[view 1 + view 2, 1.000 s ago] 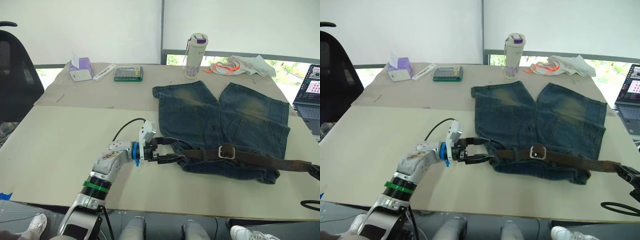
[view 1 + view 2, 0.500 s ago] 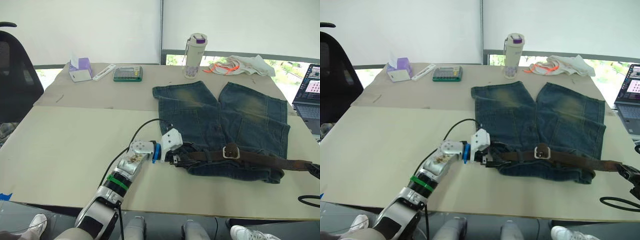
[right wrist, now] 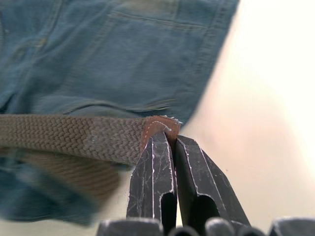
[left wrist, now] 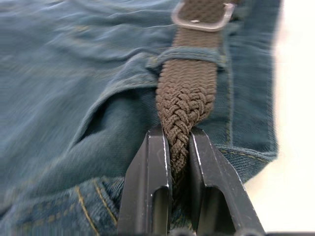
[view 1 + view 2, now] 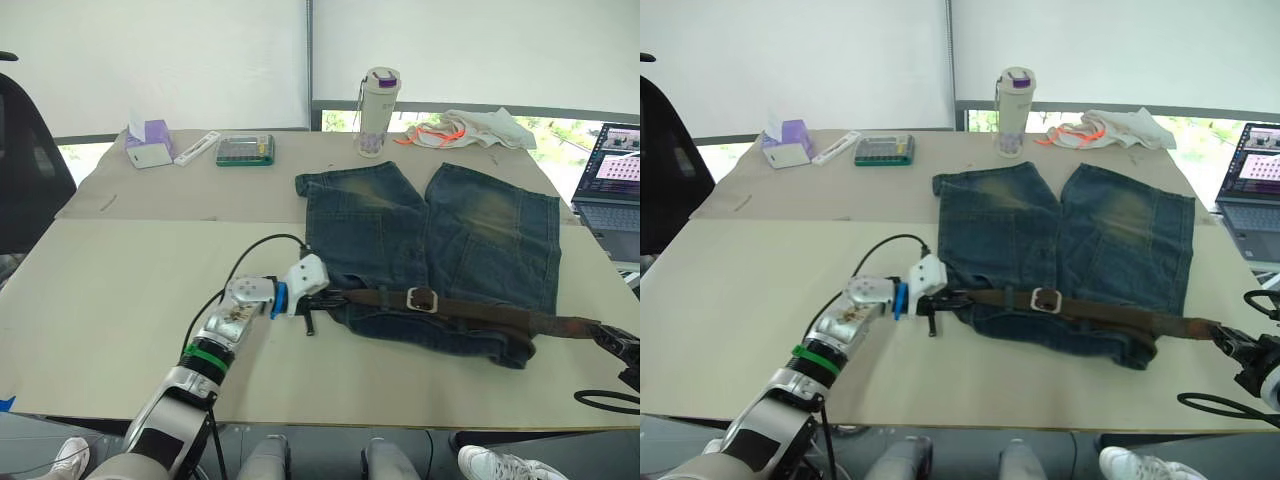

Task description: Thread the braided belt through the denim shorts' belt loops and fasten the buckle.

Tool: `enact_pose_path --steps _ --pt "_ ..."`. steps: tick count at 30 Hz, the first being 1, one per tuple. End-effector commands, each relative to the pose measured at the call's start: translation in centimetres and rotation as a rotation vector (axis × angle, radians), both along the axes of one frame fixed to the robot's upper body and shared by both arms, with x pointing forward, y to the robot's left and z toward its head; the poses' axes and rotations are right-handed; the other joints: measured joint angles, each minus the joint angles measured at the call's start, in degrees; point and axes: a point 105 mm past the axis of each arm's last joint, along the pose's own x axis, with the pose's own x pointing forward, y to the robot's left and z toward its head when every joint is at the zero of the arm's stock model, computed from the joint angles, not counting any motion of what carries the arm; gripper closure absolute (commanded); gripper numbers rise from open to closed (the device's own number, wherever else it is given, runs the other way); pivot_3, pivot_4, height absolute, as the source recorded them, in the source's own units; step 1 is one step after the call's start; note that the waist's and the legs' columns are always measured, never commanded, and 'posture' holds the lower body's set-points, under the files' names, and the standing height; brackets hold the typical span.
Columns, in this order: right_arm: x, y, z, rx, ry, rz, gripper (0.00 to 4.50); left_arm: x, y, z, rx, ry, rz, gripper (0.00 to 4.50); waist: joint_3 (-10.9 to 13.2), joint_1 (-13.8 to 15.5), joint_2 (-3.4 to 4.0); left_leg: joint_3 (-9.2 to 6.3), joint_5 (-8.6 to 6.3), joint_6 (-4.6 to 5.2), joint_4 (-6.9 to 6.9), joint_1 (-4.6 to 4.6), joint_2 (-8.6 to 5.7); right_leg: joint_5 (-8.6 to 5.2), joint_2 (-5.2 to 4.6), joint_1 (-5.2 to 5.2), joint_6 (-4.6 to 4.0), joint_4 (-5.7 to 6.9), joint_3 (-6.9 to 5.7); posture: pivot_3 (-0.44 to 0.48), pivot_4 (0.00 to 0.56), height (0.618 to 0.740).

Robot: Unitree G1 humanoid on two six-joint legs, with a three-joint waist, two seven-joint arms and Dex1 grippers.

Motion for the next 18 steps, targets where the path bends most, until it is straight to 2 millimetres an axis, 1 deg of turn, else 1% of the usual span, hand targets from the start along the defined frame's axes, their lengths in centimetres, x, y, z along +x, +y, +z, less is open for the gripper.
enact_pose_path --steps 1,2,4,6,9,11,12,13,14,16,18 --pt "0.1 -0.5 0.5 -0.034 -0.019 -0.024 4.50 0.4 3.6 -1.4 0.012 0.072 0.126 4.49 -0.01 -0.06 0.02 0.00 0.00 0.00 0.00 0.00 0.00 0.01 0.00 0.00 -0.01 0.00 0.01 0.000 0.150 0.740" --pt "0.2 -0.4 0.4 -0.033 -0.013 -0.016 4.50 0.2 3.9 -1.4 0.004 0.085 0.131 4.49 -0.01 -0.04 0.02 0.00 0.00 0.00 0.00 0.01 0.00 0.03 0.00 0.00 -0.06 0.00 0.01 0.000 0.150 0.740" --pt "0.3 -0.5 0.2 -0.048 -0.005 -0.018 4.50 -0.7 3.6 -1.5 -0.029 0.129 0.101 4.49 -0.03 -0.08 0.04 0.00 0.00 0.00 -0.01 0.02 0.01 0.08 0.00 0.00 -0.14 0.01 0.01 0.000 0.150 0.740" --pt "0.3 -1.6 0.0 -0.088 0.011 -0.062 4.50 -1.6 3.0 -1.5 -0.066 0.178 0.077 4.49 -0.03 0.07 0.05 0.00 0.00 0.00 -0.03 0.03 0.01 0.08 0.00 0.02 -0.14 0.01 0.01 0.000 0.150 0.740" --pt "0.3 -2.2 0.2 -0.135 -0.003 -0.069 4.50 -2.2 2.8 -1.7 -0.101 0.262 0.086 4.49 -0.04 0.43 0.07 0.00 0.00 0.00 -0.01 0.02 -0.01 0.09 -0.01 0.04 -0.15 -0.02 0.02 0.000 0.150 0.740" --pt "0.5 -0.6 1.0 -0.100 -0.052 0.025 3.71 -1.9 3.1 -1.5 -0.112 0.249 0.101 4.50 -0.04 0.54 0.07 0.00 0.00 0.00 0.00 0.02 -0.02 0.08 -0.01 0.04 -0.14 -0.02 0.01 0.000 0.150 0.740" --pt "0.5 0.1 1.3 -0.080 -0.074 0.062 3.39 -1.8 3.2 -1.3 -0.117 0.241 0.105 4.50 -0.04 0.51 0.06 0.00 0.00 0.00 -0.01 0.02 -0.01 0.08 -0.01 0.04 -0.14 -0.02 0.01 0.000 0.150 0.740" --pt "0.5 0.6 1.8 -0.073 -0.100 0.099 3.07 -1.6 3.5 -1.2 -0.128 0.240 0.120 4.01 -0.04 0.37 0.06 0.00 0.00 0.00 -0.02 0.02 -0.01 0.08 0.00 0.04 -0.14 -0.02 0.01 0.000 0.150 0.740" --pt "0.5 0.8 2.1 -0.082 -0.126 0.114 2.74 -1.6 3.8 -1.1 -0.139 0.253 0.118 3.46 -0.04 0.15 0.07 0.00 0.00 0.00 -0.03 0.03 -0.01 0.08 0.00 0.04 -0.14 -0.02 0.01 0.000 0.150 0.740" --pt "0.4 1.0 2.5 -0.097 -0.171 0.136 2.06 -1.7 4.2 -0.9 -0.146 0.252 0.096 2.84 -0.04 -0.04 0.06 0.01 0.00 0.00 -0.03 0.08 0.02 0.07 0.02 0.04 -0.12 0.01 0.01 0.000 0.150 0.740" --pt "0.1 1.4 3.1 -0.149 -0.239 0.183 1.36 -2.1 4.4 0.0 -0.171 0.224 0.057 2.11 -0.04 0.08 0.07 0.00 0.00 0.00 -0.04 0.09 0.04 0.06 0.04 0.04 -0.11 0.02 0.01 0.000 0.150 0.740"
